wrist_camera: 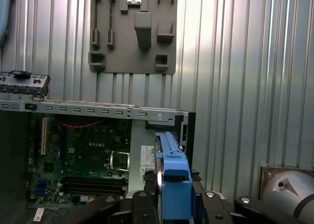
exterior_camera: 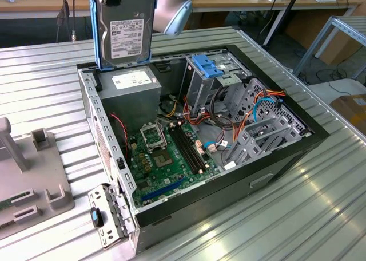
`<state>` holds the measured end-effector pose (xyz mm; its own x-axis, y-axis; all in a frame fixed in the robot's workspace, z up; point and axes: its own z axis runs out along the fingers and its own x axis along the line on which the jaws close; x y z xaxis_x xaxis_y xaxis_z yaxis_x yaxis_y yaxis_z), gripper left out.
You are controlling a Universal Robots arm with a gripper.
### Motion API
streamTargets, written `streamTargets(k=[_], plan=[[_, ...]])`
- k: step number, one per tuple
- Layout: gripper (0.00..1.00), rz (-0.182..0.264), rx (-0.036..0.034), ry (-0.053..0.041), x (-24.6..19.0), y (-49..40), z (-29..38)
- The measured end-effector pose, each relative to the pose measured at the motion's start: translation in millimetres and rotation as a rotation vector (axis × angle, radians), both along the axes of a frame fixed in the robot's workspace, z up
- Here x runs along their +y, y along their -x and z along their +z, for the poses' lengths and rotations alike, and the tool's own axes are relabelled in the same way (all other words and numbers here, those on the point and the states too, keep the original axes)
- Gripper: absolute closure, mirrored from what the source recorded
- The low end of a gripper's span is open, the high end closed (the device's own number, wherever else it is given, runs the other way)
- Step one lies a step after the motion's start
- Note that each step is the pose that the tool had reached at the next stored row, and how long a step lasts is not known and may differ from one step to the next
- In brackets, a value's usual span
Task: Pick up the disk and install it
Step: 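Pick up the disk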
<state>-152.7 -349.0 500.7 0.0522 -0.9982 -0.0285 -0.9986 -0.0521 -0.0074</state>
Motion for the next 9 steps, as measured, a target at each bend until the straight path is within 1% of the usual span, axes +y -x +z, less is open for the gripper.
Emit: streamTargets(k=[4, 6, 9], plan=[[0.64, 0.0, 0.0, 0.0, 0.0, -10.5, 0.0], [0.64, 0.0, 0.0001, 0.0002, 0.0, -22.6, 0.1], [0.64, 0.0, 0.0, 0.0, 0.0, -22.9, 0.0]])
